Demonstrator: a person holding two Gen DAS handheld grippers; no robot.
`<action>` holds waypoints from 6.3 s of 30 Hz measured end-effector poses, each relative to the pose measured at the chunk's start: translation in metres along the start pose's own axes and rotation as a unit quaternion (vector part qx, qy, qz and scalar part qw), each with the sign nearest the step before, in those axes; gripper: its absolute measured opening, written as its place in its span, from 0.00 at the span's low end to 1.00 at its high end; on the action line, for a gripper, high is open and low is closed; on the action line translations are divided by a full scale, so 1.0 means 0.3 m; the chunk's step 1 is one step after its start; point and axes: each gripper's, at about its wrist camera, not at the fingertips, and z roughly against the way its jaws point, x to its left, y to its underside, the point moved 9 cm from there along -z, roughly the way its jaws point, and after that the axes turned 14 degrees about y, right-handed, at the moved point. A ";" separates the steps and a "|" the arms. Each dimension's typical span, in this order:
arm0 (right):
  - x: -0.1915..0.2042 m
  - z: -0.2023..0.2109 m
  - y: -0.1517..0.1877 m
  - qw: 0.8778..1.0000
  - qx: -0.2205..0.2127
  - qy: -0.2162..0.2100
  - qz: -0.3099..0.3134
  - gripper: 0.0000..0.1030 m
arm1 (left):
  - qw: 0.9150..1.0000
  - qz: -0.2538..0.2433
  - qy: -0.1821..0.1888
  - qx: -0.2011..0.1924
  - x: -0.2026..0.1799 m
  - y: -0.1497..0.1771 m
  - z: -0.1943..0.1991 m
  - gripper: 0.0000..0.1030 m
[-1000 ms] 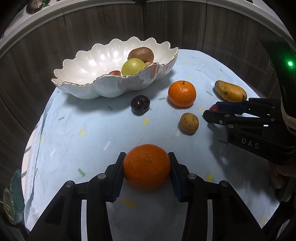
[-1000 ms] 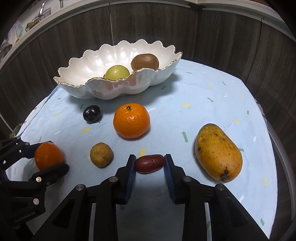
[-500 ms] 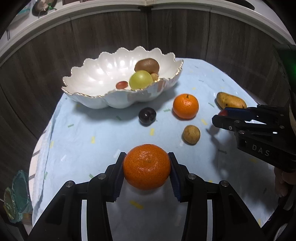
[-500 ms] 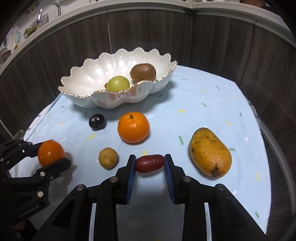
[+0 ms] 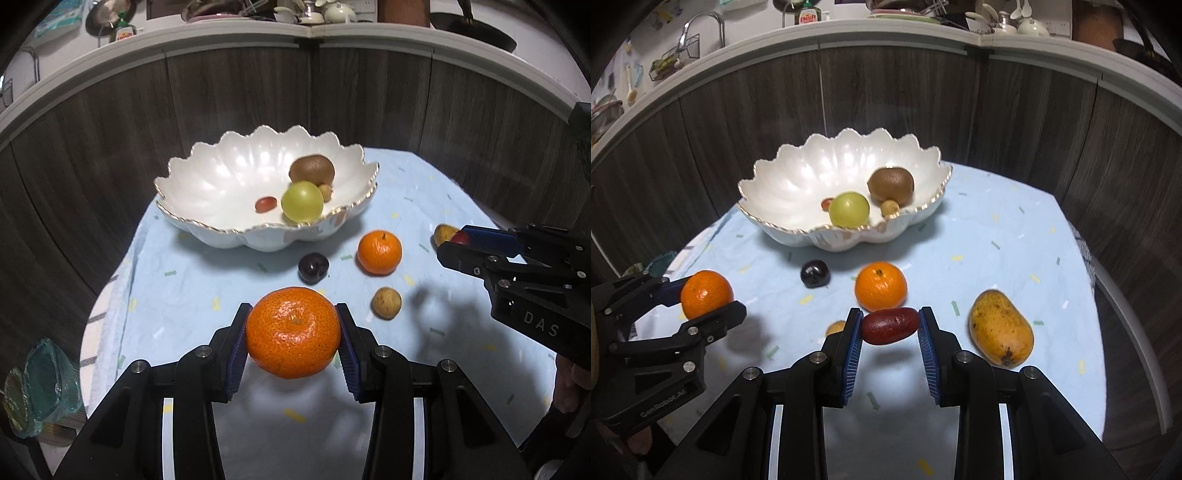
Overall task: Organize fruits
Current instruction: 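Lift the mandarin and red date and carry them over the bowl, then open both grippers to drop the mandarin and red date into the bowl, then withdraw both grippers from the bowl toward the remaining fruits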
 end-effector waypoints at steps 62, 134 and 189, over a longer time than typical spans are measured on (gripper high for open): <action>0.207 0.028 -0.402 0.998 -0.059 -0.014 -0.005 0.31 | 0.999 0.002 -0.009 -0.052 0.325 -0.373 0.075 0.42; 0.165 0.007 -0.330 0.999 -0.022 0.009 -0.037 0.79 | 0.999 -0.013 -0.003 -0.031 0.323 -0.352 0.025 0.95; -0.175 0.078 -0.092 0.989 -0.017 0.067 -0.128 0.79 | 1.000 -0.010 -0.005 -0.027 0.010 -0.213 0.044 0.99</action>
